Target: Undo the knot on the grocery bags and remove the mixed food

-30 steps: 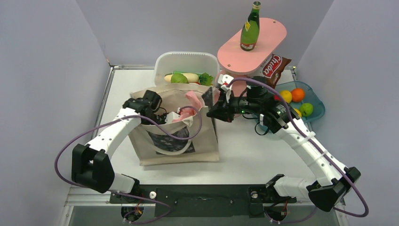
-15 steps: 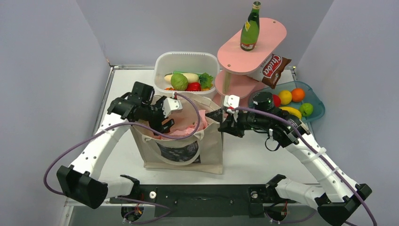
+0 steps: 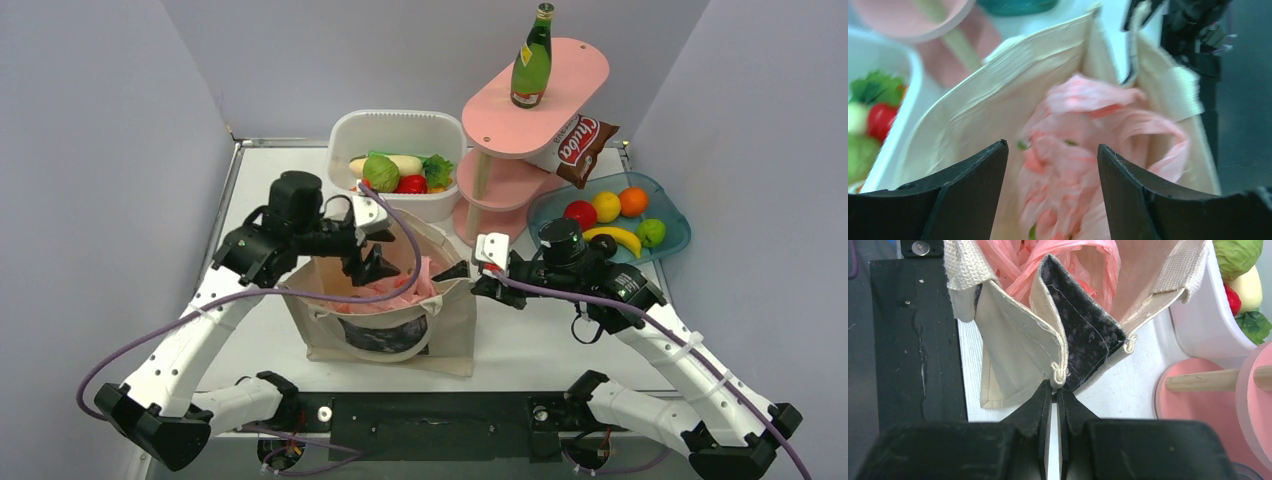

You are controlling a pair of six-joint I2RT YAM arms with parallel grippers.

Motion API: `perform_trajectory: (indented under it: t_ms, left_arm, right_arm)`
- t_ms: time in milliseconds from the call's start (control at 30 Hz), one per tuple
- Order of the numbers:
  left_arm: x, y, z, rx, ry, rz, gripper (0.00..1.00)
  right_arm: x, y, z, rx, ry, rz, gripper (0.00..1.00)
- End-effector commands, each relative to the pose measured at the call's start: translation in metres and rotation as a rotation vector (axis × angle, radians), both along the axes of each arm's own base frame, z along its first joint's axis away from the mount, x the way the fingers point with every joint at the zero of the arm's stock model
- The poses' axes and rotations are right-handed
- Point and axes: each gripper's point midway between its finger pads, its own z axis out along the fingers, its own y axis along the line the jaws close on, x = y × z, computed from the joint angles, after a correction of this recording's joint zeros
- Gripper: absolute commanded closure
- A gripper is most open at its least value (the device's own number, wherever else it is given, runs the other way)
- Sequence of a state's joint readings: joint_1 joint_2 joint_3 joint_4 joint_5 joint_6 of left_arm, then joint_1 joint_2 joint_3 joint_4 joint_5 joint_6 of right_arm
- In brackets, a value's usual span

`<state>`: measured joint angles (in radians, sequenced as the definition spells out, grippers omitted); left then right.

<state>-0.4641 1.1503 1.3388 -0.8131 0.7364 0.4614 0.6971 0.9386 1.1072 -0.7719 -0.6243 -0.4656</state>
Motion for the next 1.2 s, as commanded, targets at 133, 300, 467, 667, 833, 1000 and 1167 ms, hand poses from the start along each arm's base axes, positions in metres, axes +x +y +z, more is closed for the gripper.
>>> perform_trajectory:
  t_ms: [133, 300, 467, 667, 833, 1000, 1167]
  left_arm:
    - [-0.006, -0.073, -0.035, -0.153, -0.027, -0.086, 0.39]
    - [-0.015, -0.077, -0.12, -0.038, 0.003, -0.134, 0.42]
    - [-0.007, -0.052, -0.188, 0.118, 0.006, -0.125, 0.46]
    - [0.008, -0.018, -0.138, 0.134, -0.038, -0.014, 0.34]
    - [-0.022, 0.003, -0.079, 0.192, 0.021, -0.027, 0.3]
    - [-0.025, 0.014, -0.007, 0.14, -0.063, 0.035, 0.29]
    - [0.014, 0.022, 0.049, 0.091, -0.173, 0.218, 0.3]
  right_arm:
    - [0.0, -0.019, -0.003, -0.024, -0.089, -0.06, 1.0]
    - [-0.003, -0.034, -0.009, -0.04, -0.126, -0.106, 1.0]
    - [0.0, -0.047, -0.014, -0.061, -0.146, -0.166, 1.0]
    - [0.002, -0.057, -0.017, -0.072, -0.169, -0.212, 1.0]
    - [0.001, -0.054, -0.021, -0.07, -0.157, -0.198, 1.0]
    - [-0.001, -0.052, -0.02, -0.057, -0.155, -0.186, 1.0]
    - [-0.002, -0.05, -0.02, -0.047, -0.156, -0.18, 1.0]
